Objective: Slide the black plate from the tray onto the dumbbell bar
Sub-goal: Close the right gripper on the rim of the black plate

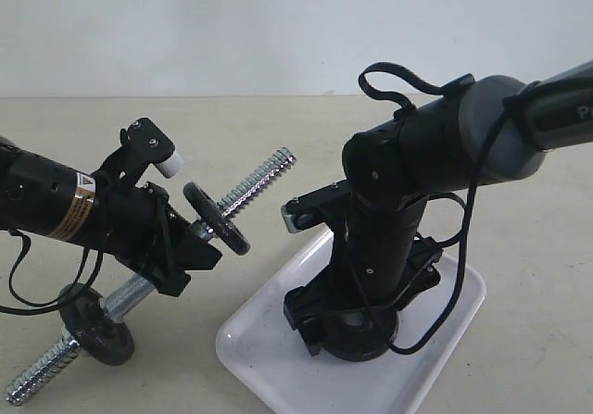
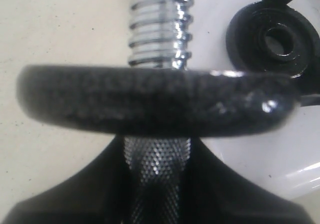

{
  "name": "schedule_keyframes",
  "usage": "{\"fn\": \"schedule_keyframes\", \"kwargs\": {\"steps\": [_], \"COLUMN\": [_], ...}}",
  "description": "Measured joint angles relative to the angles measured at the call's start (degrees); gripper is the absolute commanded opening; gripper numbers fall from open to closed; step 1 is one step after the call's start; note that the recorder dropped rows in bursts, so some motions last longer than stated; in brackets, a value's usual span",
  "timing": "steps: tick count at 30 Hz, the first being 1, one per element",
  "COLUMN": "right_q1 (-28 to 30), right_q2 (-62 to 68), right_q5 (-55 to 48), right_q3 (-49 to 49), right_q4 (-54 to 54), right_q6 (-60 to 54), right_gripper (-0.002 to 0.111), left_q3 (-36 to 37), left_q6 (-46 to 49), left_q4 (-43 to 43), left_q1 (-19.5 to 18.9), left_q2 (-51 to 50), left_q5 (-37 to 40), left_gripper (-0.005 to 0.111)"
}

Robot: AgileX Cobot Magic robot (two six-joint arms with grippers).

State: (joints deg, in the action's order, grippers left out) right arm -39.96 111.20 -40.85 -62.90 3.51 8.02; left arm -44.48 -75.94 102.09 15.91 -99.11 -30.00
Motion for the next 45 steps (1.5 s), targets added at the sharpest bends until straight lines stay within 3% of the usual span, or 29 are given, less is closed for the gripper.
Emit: {"fn": "schedule_keyframes", "kwargs": {"steps": [45], "right_q1": [0.0], "right_q2": [0.0], "right_q5": [0.1], "right_q3": [0.0], "right_q4": [1.2], "right_q6": [-0.33], "right_gripper": [0.101], "left_q3": [0.0], "left_q6": [0.0], "left_q4": [0.0], "left_q1": [0.0], "left_q2": [0.0], "left_q5": [0.0], "left_gripper": [0.004]}}
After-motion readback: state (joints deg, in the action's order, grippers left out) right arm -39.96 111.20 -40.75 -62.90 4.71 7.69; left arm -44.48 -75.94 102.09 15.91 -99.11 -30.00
